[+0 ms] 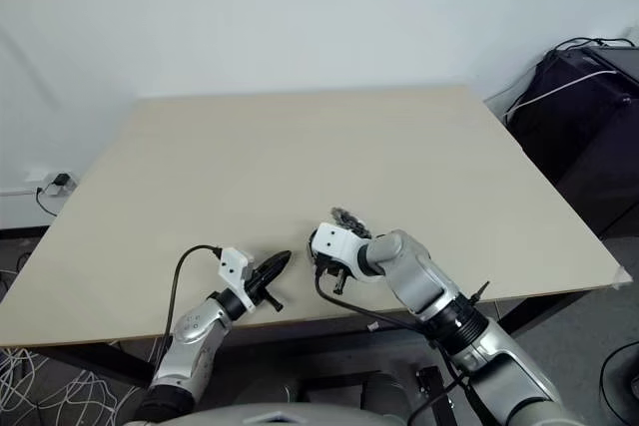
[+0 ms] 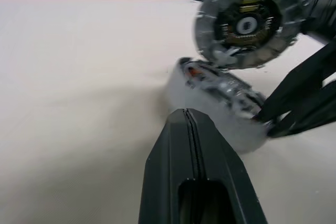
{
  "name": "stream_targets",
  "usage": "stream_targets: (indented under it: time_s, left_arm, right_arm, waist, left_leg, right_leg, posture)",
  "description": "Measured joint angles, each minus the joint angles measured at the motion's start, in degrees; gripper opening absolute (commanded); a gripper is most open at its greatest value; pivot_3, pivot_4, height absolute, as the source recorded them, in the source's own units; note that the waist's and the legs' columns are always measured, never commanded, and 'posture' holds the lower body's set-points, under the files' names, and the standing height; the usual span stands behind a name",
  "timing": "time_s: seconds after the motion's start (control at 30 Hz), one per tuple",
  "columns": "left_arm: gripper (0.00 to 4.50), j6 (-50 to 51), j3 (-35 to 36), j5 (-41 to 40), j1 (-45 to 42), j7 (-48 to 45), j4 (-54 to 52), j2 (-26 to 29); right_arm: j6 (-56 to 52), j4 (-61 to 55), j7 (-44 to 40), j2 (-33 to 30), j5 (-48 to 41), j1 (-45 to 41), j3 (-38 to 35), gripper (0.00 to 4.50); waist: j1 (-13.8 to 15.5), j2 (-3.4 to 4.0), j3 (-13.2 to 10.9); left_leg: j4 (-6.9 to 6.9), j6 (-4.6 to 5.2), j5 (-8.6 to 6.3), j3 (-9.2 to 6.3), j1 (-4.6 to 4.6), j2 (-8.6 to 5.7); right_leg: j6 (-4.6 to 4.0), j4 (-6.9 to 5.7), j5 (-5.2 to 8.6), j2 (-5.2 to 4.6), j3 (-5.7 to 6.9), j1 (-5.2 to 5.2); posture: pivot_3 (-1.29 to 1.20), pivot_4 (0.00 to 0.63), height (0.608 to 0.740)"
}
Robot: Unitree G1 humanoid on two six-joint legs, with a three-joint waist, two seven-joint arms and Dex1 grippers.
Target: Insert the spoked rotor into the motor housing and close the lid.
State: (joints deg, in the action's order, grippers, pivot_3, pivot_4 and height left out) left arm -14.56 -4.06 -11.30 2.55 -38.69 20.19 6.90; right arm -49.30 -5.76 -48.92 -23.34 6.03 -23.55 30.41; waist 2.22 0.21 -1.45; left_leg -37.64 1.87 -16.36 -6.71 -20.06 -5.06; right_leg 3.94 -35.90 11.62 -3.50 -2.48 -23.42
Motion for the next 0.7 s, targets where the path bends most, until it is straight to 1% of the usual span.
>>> stream_targets:
  time_s: [0.13,0.3,0.43,0.57,0.7]
  left_arm:
    - [0.00,0.00,0.00,0.00,-0.01,-0.01,0.00,-0.04]
    - [0.00,0.02,0.02,-0.04,-0.01,-0.02,0.00,-0.08]
    - [0.00,0.02,0.12,-0.06,0.01,0.01,0.00,-0.09]
    - [0.00,0.04,0.15,-0.06,0.00,0.04,0.00,-0.10]
    - [0.00,0.07,0.15,-0.06,0.00,0.17,0.00,-0.11]
  right_arm:
    - [-9.17,-3.55,1.78,1.07,-3.01,0.11,-4.18,0.08]
    - [-25.40,-9.18,5.94,6.11,-8.09,-0.49,-12.25,0.08]
    - [-34.42,-11.91,9.32,9.01,-11.50,-0.71,-14.88,0.08]
    - [-39.41,-14.32,11.60,9.85,-14.72,-0.74,-15.78,0.08]
    - [-41.38,-15.20,12.78,8.40,-17.86,-1.07,-16.25,0.08]
  waist:
    - [-0.12,0.00,-0.01]
    - [-0.16,-0.01,-0.01]
    - [-0.27,0.00,-0.01]
    - [-0.48,0.00,-0.01]
    - [-0.67,0.00,-0.01]
  left_leg:
    - [0.01,0.01,-0.01,0.01,-0.03,0.01]
    - [0.02,0.00,0.00,-0.01,-0.08,0.02]
    - [0.02,0.01,-0.01,-0.01,-0.10,0.01]
    - [0.02,0.01,-0.01,0.00,-0.13,0.00]
    - [0.01,0.01,-0.01,0.00,-0.13,0.00]
  right_leg:
    - [0.00,0.00,0.01,0.00,0.00,-0.04]
    - [-0.02,-0.01,0.00,0.01,0.00,-0.10]
    - [-0.03,0.00,-0.01,0.00,0.00,-0.12]
    - [-0.04,0.01,-0.01,-0.01,0.00,-0.16]
    - [-0.02,0.01,-0.01,-0.01,0.01,-0.16]
  posture:
    - [0.00,0.000,0.740]
    - [0.00,0.000,0.740]
    - [0.00,0.000,0.740]
    - [0.00,0.000,0.740]
    - [0.00,0.000,0.740]
